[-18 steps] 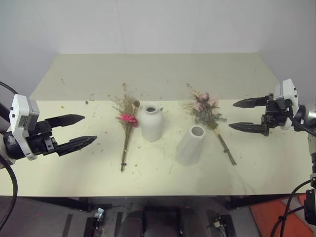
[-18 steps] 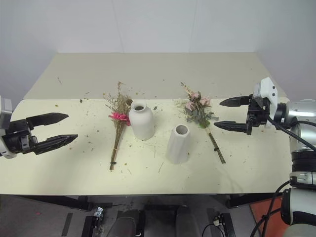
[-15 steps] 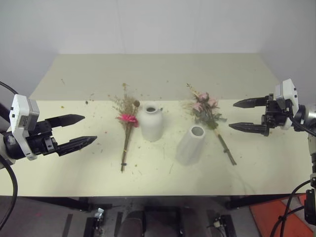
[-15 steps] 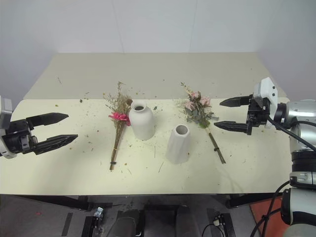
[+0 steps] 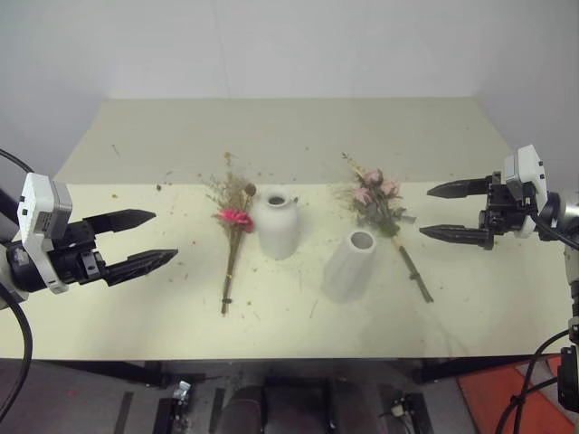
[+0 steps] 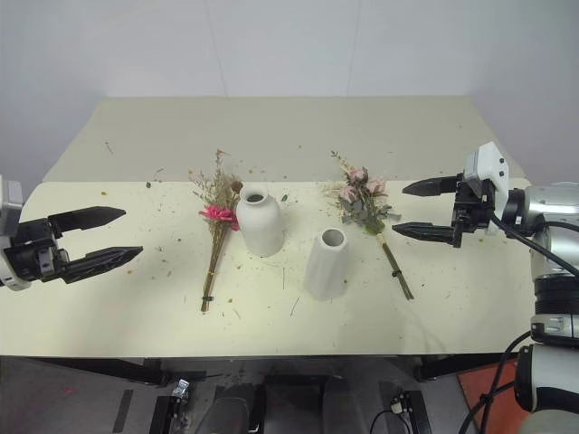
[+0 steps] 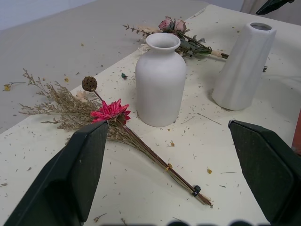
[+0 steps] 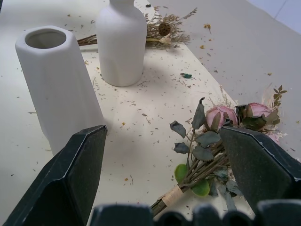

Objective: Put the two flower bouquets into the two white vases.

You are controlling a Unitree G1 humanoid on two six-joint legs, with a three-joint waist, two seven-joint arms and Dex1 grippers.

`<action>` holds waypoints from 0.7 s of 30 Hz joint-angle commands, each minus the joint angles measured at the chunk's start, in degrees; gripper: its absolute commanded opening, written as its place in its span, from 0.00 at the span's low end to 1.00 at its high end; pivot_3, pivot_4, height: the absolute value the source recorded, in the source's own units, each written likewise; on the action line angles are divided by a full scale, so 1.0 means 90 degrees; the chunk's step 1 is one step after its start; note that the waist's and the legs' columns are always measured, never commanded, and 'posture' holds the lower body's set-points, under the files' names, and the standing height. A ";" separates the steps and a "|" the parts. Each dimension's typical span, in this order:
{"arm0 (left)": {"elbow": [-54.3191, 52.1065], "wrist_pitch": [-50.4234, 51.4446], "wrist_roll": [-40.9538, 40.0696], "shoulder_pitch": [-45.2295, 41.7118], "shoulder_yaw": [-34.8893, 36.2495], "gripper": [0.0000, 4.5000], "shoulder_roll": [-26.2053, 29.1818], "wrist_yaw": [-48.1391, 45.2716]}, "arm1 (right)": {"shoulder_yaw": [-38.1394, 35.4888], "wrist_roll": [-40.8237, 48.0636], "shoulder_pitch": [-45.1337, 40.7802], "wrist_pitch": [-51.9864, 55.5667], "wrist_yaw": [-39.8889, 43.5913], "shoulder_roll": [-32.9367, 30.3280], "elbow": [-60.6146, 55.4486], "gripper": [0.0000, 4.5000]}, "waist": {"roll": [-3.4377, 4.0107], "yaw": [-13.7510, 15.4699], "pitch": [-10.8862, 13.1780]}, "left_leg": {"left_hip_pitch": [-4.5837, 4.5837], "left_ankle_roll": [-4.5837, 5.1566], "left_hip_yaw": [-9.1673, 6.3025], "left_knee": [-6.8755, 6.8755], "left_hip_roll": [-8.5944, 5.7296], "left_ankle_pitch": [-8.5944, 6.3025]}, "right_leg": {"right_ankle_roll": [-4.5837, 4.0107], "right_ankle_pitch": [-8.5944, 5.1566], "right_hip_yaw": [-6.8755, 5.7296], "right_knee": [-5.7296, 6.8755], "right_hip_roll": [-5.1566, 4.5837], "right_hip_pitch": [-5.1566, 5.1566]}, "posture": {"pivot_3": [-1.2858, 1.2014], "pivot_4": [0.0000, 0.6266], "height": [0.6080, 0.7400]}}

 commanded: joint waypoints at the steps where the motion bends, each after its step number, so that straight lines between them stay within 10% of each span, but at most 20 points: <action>1: -0.0092 0.0069 -0.0036 -0.0062 0.0027 0.99 0.0084 0.0063 | -0.0132 0.0039 -0.0148 -0.0125 0.0057 -0.0145 -0.0094 1.00 | 0.0000 0.0000 0.0000 | 0.0000 0.0000 0.0000 0.0000 0.0000 0.0000 | 0.0000 0.0000 0.0000 0.0000 0.0000 0.0000 | 0.52 0.24 1.00; 12: 0.0381 0.2481 0.0530 -0.2305 -0.2676 0.99 0.0262 0.1786 | -0.0061 0.0074 -0.0478 -0.0220 0.0133 -0.0059 0.0010 1.00 | -0.0004 0.0023 0.0002 | -0.0003 0.0000 0.0000 0.0000 -0.0007 0.0000 | 0.0004 0.0002 0.0000 -0.0002 0.0006 0.0000 | 0.52 0.24 1.00; 21: 0.1748 0.4521 0.1390 -0.4631 -0.4930 0.99 -0.0998 0.2731 | 0.0066 0.0047 -0.0844 -0.0425 0.0358 0.0046 0.0300 1.00 | -0.0007 0.0005 0.0004 | -0.0004 0.0000 0.0000 0.0000 -0.0019 0.0000 | 0.0007 0.0003 0.0001 0.0002 0.0005 0.0000 | 0.52 0.24 1.00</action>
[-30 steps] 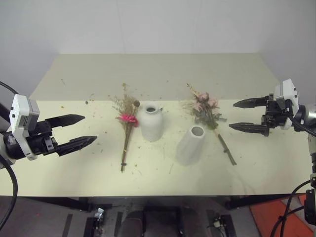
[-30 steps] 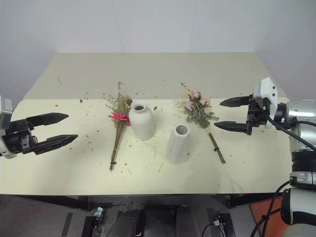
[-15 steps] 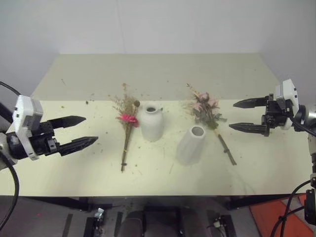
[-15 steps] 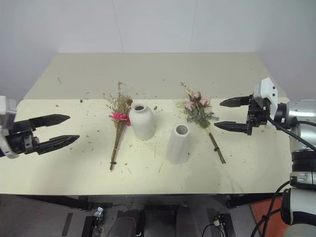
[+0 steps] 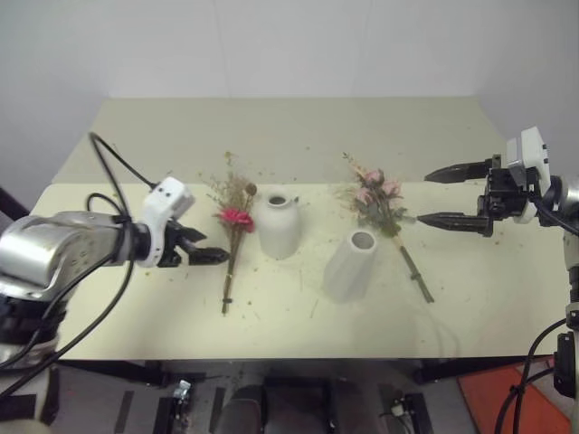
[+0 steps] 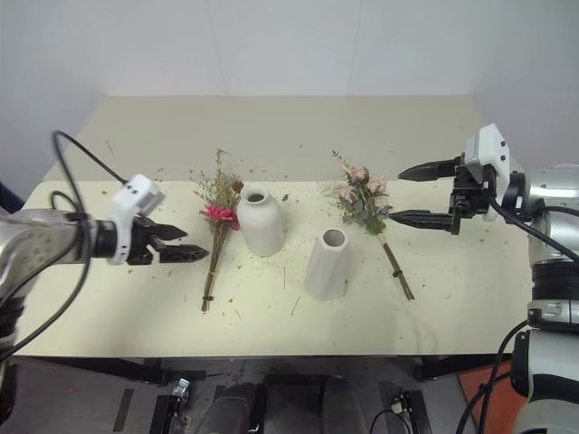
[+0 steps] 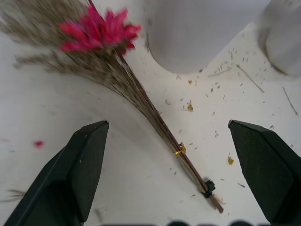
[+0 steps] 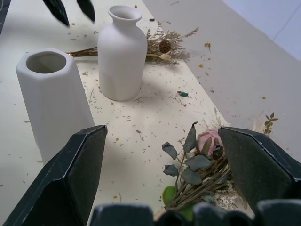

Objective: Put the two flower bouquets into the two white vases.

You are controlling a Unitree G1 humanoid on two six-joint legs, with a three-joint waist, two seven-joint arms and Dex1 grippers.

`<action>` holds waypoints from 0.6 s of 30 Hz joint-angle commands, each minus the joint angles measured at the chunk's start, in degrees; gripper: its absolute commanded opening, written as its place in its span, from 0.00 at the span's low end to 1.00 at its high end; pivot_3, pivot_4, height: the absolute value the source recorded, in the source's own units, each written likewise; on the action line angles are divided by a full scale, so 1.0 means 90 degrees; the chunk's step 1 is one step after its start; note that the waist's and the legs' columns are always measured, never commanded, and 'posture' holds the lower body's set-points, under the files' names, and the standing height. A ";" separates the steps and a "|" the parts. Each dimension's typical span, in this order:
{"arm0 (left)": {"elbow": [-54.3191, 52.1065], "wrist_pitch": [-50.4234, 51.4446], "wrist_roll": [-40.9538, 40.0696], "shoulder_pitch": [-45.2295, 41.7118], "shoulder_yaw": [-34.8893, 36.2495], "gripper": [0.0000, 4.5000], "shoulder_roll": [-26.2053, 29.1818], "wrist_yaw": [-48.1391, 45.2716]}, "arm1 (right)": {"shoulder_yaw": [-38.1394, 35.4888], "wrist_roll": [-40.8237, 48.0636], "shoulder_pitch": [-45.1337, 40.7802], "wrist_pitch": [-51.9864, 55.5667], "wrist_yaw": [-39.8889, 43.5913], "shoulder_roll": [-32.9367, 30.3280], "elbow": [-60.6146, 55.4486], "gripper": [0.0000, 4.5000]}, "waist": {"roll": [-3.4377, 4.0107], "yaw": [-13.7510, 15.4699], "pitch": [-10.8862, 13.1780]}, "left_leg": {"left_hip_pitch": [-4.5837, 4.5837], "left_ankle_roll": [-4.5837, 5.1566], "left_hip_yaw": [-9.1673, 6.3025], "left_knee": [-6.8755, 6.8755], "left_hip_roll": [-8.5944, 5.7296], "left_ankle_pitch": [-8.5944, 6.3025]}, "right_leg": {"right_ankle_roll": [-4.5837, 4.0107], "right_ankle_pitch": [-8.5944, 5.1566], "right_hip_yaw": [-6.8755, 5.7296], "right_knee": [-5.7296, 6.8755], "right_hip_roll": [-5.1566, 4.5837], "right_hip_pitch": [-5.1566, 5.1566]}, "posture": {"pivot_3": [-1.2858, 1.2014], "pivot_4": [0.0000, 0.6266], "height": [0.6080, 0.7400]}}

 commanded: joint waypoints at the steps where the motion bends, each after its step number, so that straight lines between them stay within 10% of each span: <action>1: 0.0511 0.0547 0.0629 -0.0656 -0.0855 0.99 -0.0294 0.0404 | -0.0063 0.0047 -0.0233 -0.0180 0.0207 -0.0019 0.0016 1.00 | -0.0001 -0.0009 0.0001 | 0.0000 0.0000 0.0000 0.0000 0.0000 0.0000 | 0.0000 0.0000 0.0000 0.0000 0.0000 0.0000 | 0.52 0.24 1.00; 11: 0.1447 0.0620 0.1351 -0.1060 -0.1235 0.99 -0.1331 0.0759 | -0.0071 0.0098 -0.0313 -0.0218 0.0337 -0.0091 0.0072 1.00 | -0.0001 0.0000 0.0001 | 0.0000 -0.0001 -0.0001 0.0000 -0.0007 0.0000 | 0.0001 0.0001 0.0008 0.0004 -0.0007 -0.0004 | 0.52 0.24 1.00; 18: 0.1496 0.0626 0.1610 -0.0933 -0.1088 0.50 -0.1326 0.0811 | -0.0104 0.0153 -0.0195 -0.0178 0.0370 -0.0148 -0.0007 1.00 | -0.0001 0.0007 0.0001 | 0.0011 -0.0002 -0.0001 0.0000 -0.0008 0.0001 | 0.0004 0.0001 0.0008 0.0002 -0.0008 0.0010 | 0.52 0.24 1.00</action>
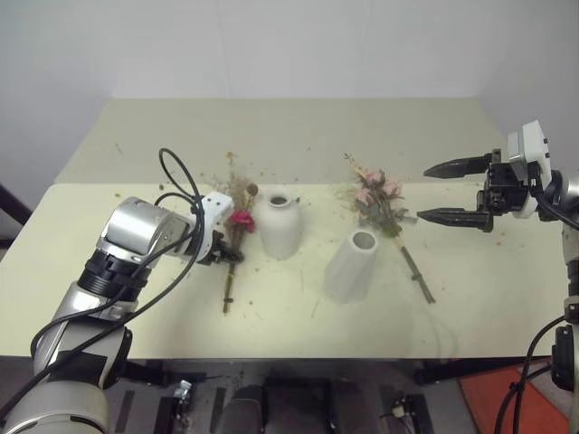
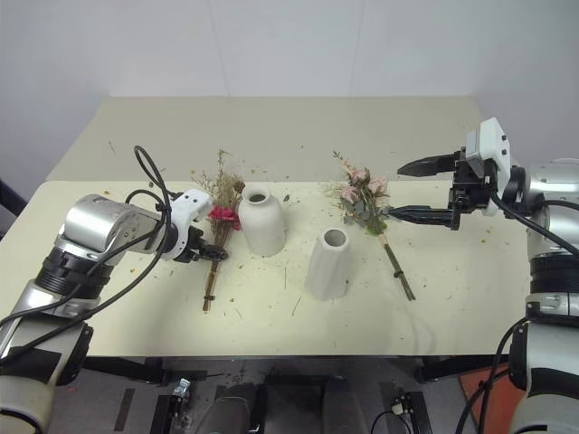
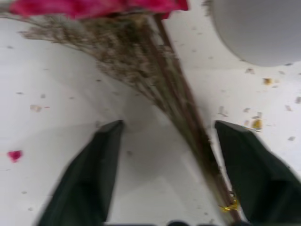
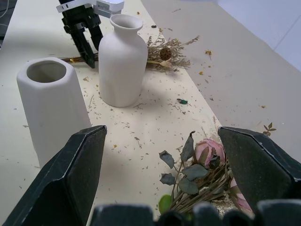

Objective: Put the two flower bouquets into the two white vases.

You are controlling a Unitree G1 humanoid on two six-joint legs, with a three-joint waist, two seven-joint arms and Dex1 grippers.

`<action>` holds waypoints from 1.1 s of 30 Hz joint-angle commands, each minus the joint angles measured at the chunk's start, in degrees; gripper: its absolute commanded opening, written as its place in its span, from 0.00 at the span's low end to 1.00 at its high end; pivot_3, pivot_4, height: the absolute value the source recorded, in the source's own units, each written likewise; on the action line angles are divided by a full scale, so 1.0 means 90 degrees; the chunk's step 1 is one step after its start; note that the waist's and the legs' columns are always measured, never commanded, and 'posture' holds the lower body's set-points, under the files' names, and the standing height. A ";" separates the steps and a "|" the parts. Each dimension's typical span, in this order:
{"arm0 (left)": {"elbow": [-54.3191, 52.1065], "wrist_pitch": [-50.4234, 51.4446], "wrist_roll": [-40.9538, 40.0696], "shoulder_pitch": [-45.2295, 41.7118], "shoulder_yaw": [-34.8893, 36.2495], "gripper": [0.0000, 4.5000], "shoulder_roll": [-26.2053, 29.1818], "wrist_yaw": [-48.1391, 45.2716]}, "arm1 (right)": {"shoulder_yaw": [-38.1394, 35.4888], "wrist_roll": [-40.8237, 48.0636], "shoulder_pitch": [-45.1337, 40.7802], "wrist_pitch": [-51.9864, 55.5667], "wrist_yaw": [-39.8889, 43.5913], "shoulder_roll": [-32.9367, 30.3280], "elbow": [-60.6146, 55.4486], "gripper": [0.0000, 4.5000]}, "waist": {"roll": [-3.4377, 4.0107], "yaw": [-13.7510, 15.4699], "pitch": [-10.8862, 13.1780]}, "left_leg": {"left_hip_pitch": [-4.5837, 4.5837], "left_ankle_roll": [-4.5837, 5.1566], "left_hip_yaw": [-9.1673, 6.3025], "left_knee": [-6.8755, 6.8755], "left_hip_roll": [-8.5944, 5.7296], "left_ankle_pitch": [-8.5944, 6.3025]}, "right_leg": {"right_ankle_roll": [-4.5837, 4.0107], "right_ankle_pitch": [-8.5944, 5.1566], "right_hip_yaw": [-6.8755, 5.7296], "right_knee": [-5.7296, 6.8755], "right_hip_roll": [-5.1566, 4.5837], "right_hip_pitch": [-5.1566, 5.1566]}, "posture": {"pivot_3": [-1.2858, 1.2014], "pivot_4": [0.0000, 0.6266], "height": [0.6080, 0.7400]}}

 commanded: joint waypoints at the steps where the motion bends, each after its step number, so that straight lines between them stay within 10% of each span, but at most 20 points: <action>1: 0.0084 0.0075 0.0118 0.0144 0.0109 0.43 0.0064 0.0004 | -0.0173 0.0133 -0.0014 -0.0077 0.0285 -0.0159 -0.0185 1.00 | 0.0000 0.0002 0.0000 | -0.0002 0.0000 0.0000 0.0000 -0.0001 0.0000 | 0.0000 0.0000 0.0000 -0.0001 -0.0001 -0.0001 | 0.52 0.24 1.00; 7: 0.0293 -0.0170 0.0543 0.0112 0.0796 0.00 0.0162 0.0524 | -0.0072 0.0208 -0.0065 0.0025 0.0409 -0.0218 -0.0125 1.00 | 0.0000 -0.0017 0.0000 | -0.0002 0.0000 -0.0001 0.0000 -0.0001 0.0000 | 0.0001 0.0001 0.0001 0.0001 -0.0001 -0.0003 | 0.52 0.24 1.00; 19: -0.0719 -0.3334 0.0434 0.0171 0.3081 0.00 -0.0415 0.0991 | 0.0091 0.0303 -0.0133 0.0040 0.0409 -0.0126 0.0118 1.00 | -0.0001 0.0084 0.0000 | -0.0042 -0.0011 0.0000 0.0001 -0.0004 0.0006 | 0.0008 0.0013 0.0002 -0.0009 -0.0022 -0.0039 | 0.52 0.24 1.00; 33: -0.1066 -0.4016 -0.0754 -0.0978 0.3190 0.00 -0.1401 0.0125 | -0.0417 0.0940 0.0005 0.0909 0.0251 0.0046 -0.0102 1.00 | -0.0003 0.0154 -0.0001 | -0.0111 -0.0027 0.0004 0.0015 -0.0016 0.0017 | 0.0010 0.0031 0.0002 -0.0004 -0.0018 -0.0104 | 0.52 0.24 1.00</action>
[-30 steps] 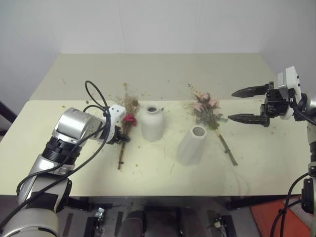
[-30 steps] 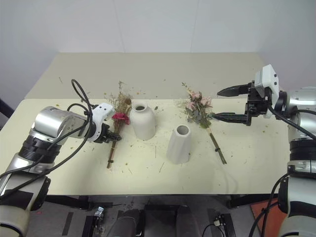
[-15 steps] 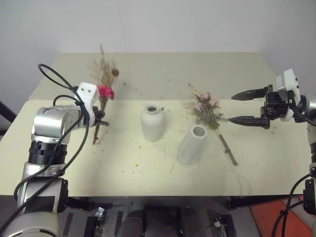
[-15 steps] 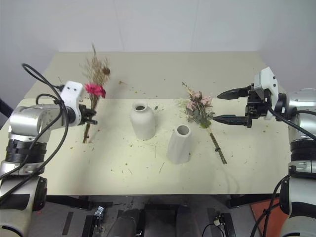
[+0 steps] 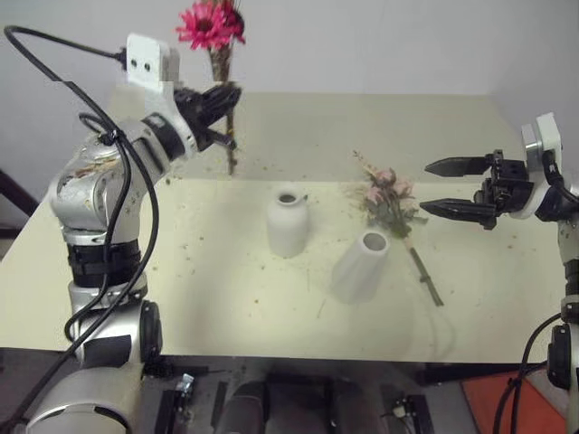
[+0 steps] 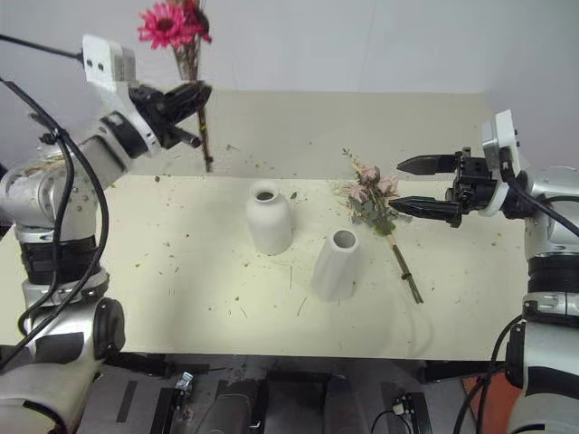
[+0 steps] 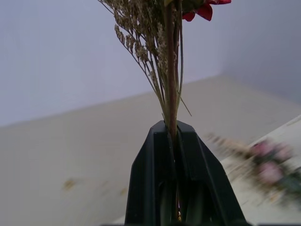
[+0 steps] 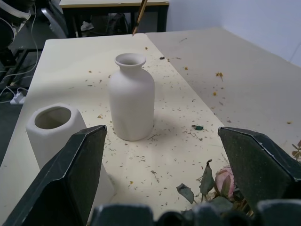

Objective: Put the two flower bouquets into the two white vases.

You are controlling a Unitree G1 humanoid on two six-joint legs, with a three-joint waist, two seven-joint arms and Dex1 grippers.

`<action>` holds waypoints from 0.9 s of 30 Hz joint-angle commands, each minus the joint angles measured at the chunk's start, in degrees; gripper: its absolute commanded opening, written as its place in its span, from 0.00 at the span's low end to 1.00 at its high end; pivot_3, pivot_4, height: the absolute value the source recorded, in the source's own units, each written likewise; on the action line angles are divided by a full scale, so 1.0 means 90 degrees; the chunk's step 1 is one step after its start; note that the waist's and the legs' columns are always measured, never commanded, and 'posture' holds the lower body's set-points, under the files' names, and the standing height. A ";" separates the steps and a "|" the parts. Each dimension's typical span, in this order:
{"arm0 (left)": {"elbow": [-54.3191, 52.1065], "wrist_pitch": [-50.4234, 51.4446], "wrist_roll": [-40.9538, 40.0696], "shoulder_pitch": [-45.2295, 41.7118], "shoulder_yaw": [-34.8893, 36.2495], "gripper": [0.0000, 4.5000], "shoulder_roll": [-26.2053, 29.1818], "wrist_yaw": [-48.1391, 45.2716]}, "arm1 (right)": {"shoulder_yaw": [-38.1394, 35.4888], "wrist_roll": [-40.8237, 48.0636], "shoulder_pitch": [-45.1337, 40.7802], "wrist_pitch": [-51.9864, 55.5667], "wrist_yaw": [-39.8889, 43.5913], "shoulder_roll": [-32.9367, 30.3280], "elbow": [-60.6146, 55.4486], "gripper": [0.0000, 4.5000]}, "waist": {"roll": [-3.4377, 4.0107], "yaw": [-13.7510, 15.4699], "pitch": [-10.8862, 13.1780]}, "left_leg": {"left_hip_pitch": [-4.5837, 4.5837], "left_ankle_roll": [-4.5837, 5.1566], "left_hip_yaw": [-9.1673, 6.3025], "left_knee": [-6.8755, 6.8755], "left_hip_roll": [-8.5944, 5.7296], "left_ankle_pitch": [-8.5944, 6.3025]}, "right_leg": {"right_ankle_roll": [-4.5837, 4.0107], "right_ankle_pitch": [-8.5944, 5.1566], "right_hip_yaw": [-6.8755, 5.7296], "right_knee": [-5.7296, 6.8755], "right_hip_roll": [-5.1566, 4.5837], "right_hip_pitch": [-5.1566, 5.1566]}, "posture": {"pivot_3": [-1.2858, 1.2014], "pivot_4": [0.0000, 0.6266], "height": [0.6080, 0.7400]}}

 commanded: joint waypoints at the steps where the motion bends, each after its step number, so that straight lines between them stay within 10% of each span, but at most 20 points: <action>1: -0.0231 -0.0233 -0.0291 -0.0185 -0.0028 0.00 -0.0059 -0.0339 | -0.0267 0.0151 0.0043 0.0075 0.0169 -0.0081 -0.0234 1.00 | 0.0000 -0.0016 0.0000 | 0.0002 0.0000 0.0000 0.0000 0.0000 0.0000 | 0.0000 0.0000 0.0000 0.0001 0.0001 0.0001 | 0.52 0.24 1.00; 27: -0.0195 -0.1929 0.0017 0.0636 -0.0992 0.00 -0.0697 -0.1472 | -0.0627 0.0148 0.0519 0.0196 -0.0033 -0.0132 -0.0728 1.00 | 0.0000 -0.0009 0.0000 | 0.0003 0.0001 0.0000 0.0006 0.0006 0.0000 | -0.0001 0.0000 0.0003 0.0004 0.0010 0.0003 | 0.52 0.24 1.00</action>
